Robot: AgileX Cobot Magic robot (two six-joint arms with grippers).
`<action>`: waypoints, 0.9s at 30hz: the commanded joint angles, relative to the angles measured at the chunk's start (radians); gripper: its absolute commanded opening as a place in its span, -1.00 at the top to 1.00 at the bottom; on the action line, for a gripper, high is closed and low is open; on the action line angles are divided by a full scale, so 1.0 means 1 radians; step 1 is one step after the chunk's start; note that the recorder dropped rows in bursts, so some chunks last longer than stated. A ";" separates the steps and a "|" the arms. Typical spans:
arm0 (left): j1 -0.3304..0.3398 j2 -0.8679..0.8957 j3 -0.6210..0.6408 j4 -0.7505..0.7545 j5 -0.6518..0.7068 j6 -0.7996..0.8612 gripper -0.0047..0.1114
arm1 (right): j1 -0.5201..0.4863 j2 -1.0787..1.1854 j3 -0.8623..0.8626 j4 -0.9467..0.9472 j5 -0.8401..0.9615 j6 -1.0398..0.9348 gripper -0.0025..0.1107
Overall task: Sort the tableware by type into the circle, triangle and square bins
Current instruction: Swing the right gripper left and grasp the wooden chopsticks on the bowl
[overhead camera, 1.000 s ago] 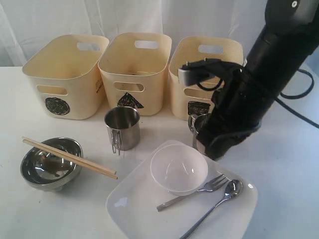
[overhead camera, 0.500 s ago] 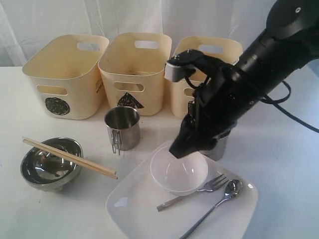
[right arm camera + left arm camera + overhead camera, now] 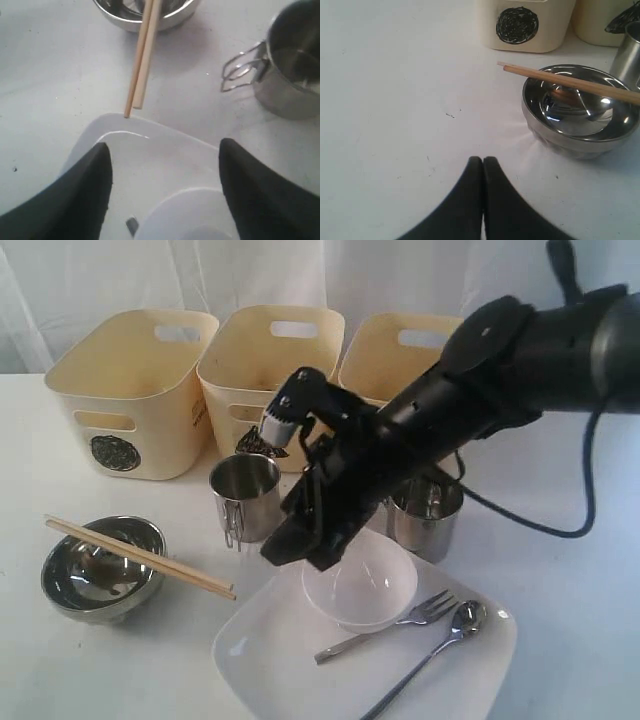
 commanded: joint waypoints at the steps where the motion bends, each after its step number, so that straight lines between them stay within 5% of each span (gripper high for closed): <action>1: 0.002 -0.004 0.003 -0.008 0.004 0.000 0.92 | 0.061 0.058 0.003 0.096 -0.048 -0.091 -0.09; 27: 0.002 -0.004 0.003 -0.008 0.004 0.000 0.92 | 0.260 0.170 -0.068 0.109 -0.324 -0.114 -0.09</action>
